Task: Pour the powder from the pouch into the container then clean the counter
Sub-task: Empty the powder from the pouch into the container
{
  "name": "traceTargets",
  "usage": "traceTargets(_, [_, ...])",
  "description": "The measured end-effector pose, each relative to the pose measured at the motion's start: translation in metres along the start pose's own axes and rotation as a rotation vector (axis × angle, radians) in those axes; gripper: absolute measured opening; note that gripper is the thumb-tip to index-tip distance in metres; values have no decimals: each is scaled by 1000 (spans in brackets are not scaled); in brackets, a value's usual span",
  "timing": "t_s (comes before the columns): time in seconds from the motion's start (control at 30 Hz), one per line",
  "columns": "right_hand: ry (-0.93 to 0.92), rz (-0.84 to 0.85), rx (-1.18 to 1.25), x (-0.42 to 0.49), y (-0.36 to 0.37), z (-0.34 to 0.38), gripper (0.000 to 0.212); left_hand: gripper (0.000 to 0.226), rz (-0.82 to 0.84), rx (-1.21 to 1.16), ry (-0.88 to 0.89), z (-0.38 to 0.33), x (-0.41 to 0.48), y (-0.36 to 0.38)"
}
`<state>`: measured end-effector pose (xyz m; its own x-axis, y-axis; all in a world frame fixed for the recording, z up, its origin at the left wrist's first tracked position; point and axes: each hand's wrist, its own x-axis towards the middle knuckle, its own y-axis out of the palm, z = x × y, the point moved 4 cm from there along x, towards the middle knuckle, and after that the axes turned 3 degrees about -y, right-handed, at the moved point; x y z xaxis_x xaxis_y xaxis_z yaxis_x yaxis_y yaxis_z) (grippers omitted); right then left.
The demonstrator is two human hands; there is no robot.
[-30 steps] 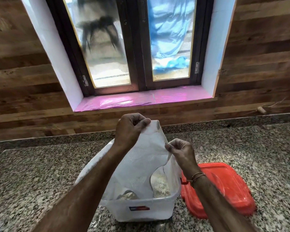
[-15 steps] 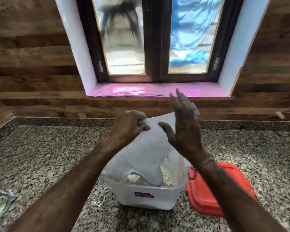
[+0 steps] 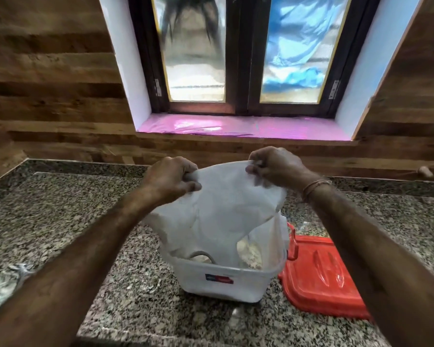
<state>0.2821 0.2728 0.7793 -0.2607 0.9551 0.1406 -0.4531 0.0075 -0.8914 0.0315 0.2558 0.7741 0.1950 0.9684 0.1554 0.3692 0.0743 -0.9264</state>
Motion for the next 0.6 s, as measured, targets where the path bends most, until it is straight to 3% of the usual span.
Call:
traceTargets(0.13, [-150,12,-247,5,6,34,38,30,-64,97,47,-15,2,-3])
traceTargets(0.27, [-29,-25,-102,14,13,17,19,29,-80,83,26,-7,3,-19])
traceTargets(0.33, [3,-36,-27,12,16,5,26,28,-62,114,-7,9,3,-23])
traceTargets(0.53, [-301,-135,-73,8,27,79,25,18,-138,43,91,5,1,-20])
traceTargets(0.6, [-266,-196,-133,14,26,86,12,19,-153,-46,87,8,0,-26])
